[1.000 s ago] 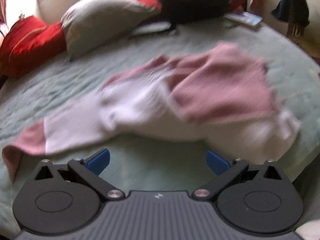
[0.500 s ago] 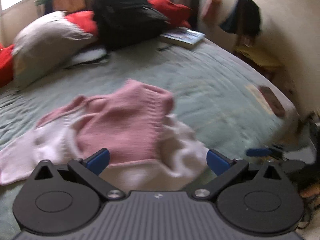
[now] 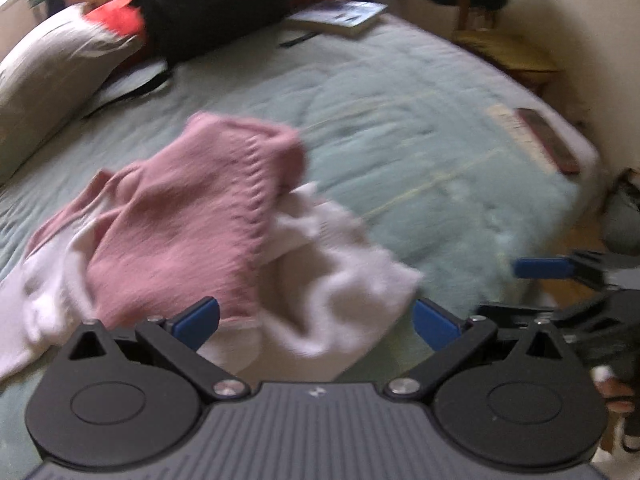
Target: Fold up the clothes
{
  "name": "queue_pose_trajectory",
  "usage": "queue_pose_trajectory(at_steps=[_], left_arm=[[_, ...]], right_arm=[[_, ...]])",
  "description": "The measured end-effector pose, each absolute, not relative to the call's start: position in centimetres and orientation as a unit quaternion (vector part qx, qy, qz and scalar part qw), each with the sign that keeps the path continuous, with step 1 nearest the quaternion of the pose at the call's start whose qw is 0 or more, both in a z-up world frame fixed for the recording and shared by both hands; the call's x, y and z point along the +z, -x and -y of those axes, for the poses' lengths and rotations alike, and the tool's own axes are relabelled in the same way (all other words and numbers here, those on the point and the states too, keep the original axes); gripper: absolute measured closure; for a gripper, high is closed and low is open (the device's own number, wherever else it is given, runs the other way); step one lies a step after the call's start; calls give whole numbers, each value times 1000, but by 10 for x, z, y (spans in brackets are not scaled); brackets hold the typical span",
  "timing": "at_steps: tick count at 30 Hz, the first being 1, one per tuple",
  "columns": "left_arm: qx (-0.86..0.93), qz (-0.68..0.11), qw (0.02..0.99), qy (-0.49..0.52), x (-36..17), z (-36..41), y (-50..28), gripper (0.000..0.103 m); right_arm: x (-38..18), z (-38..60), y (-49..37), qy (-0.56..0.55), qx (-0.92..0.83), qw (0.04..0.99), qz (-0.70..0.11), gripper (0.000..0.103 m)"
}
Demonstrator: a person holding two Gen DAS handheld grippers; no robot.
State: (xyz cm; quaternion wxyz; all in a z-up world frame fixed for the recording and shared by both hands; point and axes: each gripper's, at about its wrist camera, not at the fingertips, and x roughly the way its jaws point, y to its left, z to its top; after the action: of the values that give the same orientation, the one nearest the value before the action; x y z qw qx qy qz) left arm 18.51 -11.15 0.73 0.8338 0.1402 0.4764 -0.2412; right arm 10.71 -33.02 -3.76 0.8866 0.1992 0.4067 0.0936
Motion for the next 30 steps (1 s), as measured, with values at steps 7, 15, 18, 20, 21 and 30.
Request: queue_pose_trajectory(at_steps=[7,15,18,20,21,30], left_arm=[[-199,-480,846,-119,4,79,-183,1],[-191,-463,858,-114,15,62,-171,1],[-202,-452,862,-110,20,63,-172,1],[-222,-442,862,-112,24,70,-173,1],[-232,-436,862,-117,25,75,-174,1],[-186,-397,866,-240,3,108,-210,1]], right_arm=[[-43,325,-110,-198,98,883,-413,0],[-45,313,-123,-195,110,880,-418,0],[-46,309,-129,-194,109,879,-423,0],[-47,306,-132,-189,106,878,-426,0],[-47,305,-133,-187,106,878,-428,0],[-46,300,-135,-177,104,877,-433,0]])
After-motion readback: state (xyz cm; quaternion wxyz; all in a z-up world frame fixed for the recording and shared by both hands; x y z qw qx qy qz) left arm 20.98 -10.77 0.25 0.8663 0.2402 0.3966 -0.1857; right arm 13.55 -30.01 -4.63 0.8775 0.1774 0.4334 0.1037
